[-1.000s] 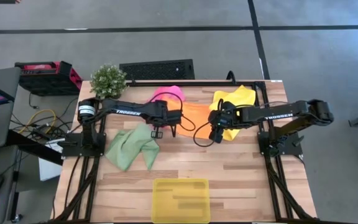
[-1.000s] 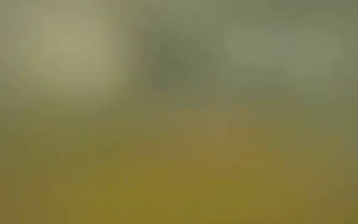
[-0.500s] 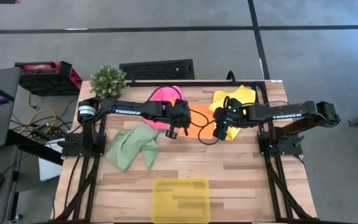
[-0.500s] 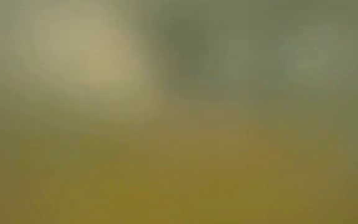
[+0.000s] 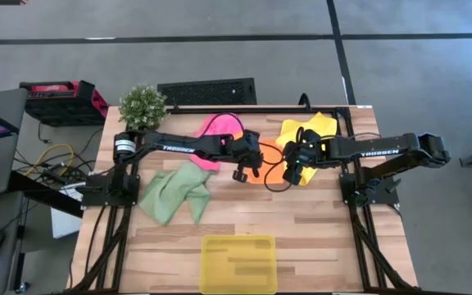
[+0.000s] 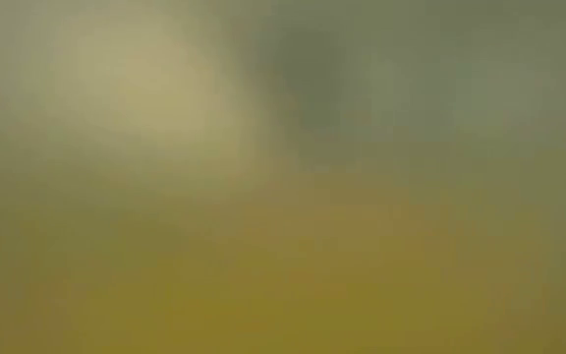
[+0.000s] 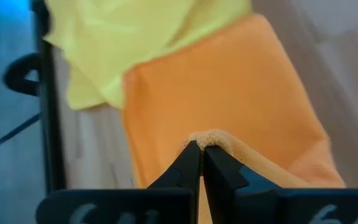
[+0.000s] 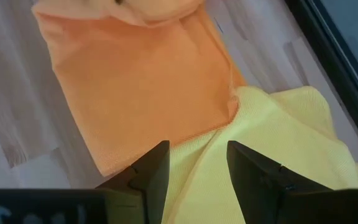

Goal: Fold microfiber towels
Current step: Fold the orange microfiber cloth

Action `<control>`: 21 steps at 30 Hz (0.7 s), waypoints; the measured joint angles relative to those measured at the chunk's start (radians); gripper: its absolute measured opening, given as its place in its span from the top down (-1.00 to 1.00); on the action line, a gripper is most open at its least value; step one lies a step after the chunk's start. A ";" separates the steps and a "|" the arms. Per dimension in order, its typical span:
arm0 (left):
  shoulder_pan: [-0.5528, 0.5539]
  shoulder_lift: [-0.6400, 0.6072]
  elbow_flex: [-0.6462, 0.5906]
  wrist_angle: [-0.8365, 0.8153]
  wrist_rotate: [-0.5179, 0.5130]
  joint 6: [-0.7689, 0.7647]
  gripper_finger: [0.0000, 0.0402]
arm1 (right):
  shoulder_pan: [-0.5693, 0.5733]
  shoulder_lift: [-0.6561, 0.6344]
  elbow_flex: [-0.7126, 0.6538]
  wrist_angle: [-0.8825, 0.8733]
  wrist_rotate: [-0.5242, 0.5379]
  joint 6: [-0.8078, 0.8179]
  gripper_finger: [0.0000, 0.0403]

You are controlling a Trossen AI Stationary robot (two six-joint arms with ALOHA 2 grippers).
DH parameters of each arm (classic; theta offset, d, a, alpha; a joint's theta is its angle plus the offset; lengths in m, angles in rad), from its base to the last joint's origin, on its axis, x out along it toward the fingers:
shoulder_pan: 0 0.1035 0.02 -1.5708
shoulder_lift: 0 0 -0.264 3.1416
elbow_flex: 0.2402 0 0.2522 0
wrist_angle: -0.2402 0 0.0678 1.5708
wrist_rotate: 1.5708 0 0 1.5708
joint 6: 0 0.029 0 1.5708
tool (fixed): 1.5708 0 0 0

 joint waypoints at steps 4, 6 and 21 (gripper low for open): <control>0.007 0.002 0.054 0.007 -0.013 -0.004 1.00 | 0.000 0.000 0.000 -0.006 0.000 0.004 0.09; 0.011 0.002 0.075 0.008 -0.012 -0.004 1.00 | 0.000 0.000 0.000 -0.008 0.000 0.006 0.09; 0.007 0.094 0.134 0.137 0.046 0.045 1.00 | 0.000 -0.068 0.000 -0.151 0.000 0.077 0.09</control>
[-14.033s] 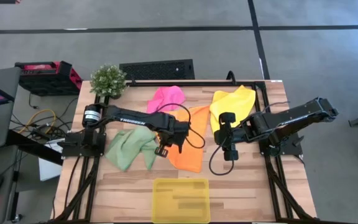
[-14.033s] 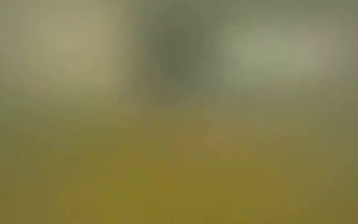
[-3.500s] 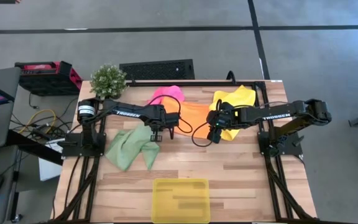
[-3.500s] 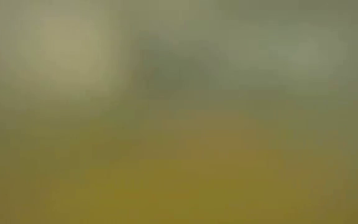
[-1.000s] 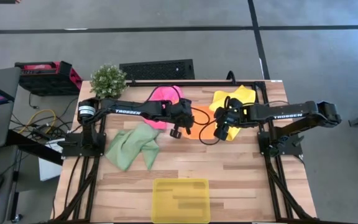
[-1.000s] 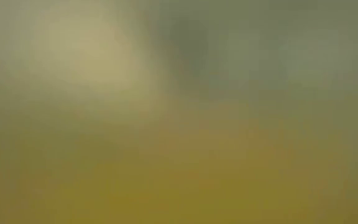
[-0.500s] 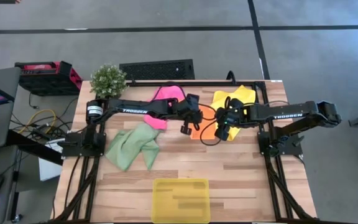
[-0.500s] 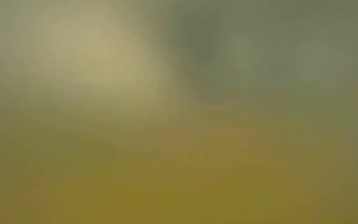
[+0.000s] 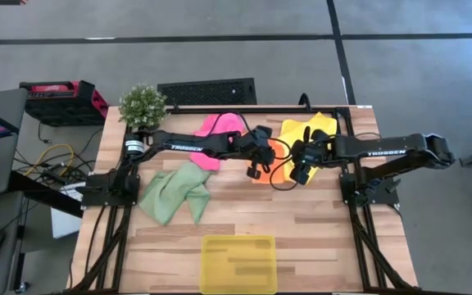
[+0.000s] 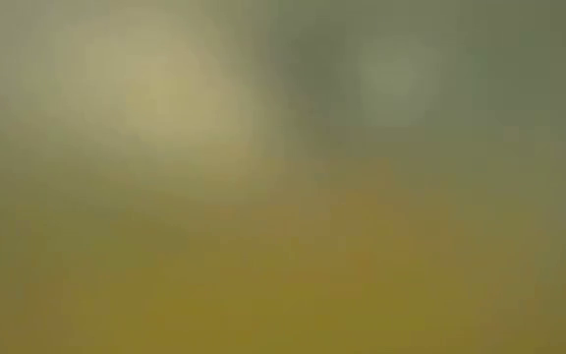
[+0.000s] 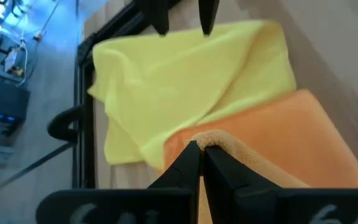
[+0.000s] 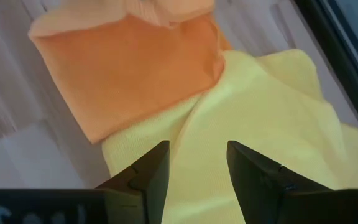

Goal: Fold microfiber towels
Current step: Fold the orange microfiber cloth

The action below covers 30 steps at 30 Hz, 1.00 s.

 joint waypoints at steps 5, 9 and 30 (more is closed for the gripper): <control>0.000 0.003 0.012 0.006 0.052 0.000 1.00 | 0.000 -0.037 0.000 -0.002 0.000 0.001 0.09; -0.001 0.036 0.012 0.046 0.062 0.007 1.00 | 0.000 -0.054 0.000 0.001 0.000 0.002 0.09; -0.009 0.055 0.036 0.061 0.050 -0.030 0.66 | 0.000 -0.055 0.000 -0.003 0.000 0.010 0.09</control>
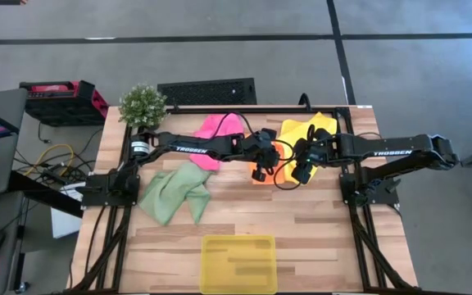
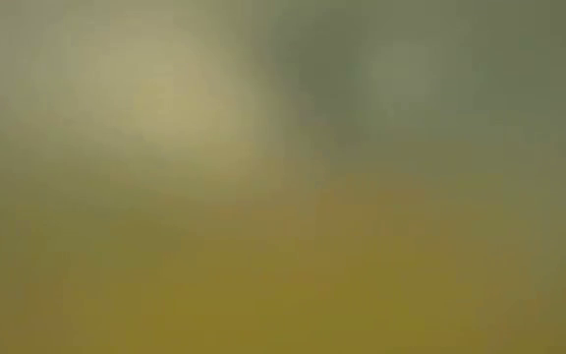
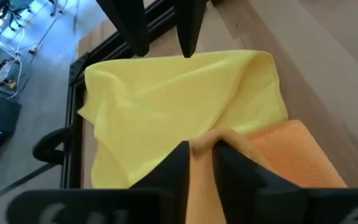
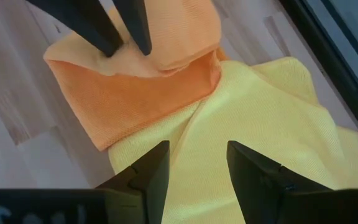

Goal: Fold microfiber towels
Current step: Fold the orange microfiber cloth, then put the orange microfiber cloth into the yellow bin

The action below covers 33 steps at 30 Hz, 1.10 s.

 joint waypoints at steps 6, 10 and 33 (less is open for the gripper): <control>-0.011 0.000 0.000 0.004 0.006 -0.001 0.38 | 0.000 0.000 0.000 0.000 0.000 0.000 0.09; -0.032 -0.001 0.000 0.002 -0.063 -0.016 0.28 | 0.001 0.000 0.000 0.000 -0.003 -0.012 0.09; -0.090 -0.067 -0.137 -0.344 -0.042 0.031 0.29 | 0.184 0.000 0.000 -0.004 -0.004 -0.044 0.09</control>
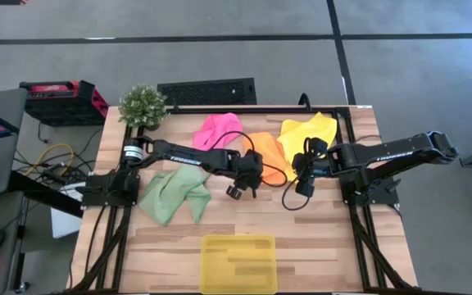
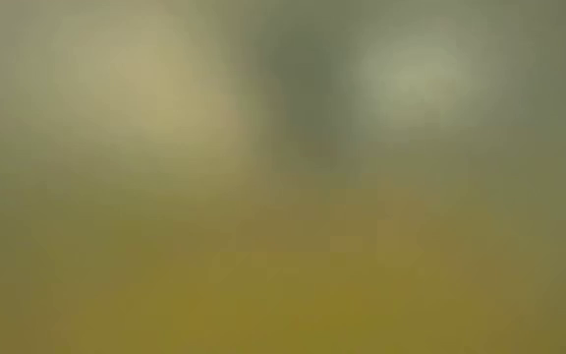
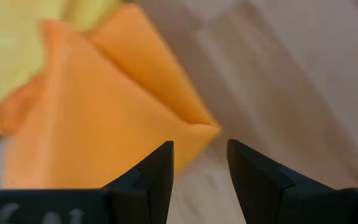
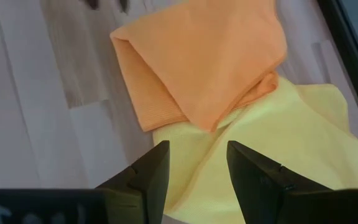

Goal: Fold microfiber towels
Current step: Put the orange microfiber cloth into the yellow bin

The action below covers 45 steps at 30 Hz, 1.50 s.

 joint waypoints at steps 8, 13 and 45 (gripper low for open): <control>0.010 0.051 0.002 0.043 -0.017 0.012 0.29 | 0.000 0.000 0.000 0.007 0.000 0.000 0.09; 0.013 0.085 0.000 0.044 -0.039 0.037 0.29 | 0.000 0.000 0.000 0.010 0.000 0.000 0.09; -0.012 0.143 0.078 -0.083 -0.120 -0.034 0.99 | 0.000 0.000 0.000 0.002 0.000 0.000 0.09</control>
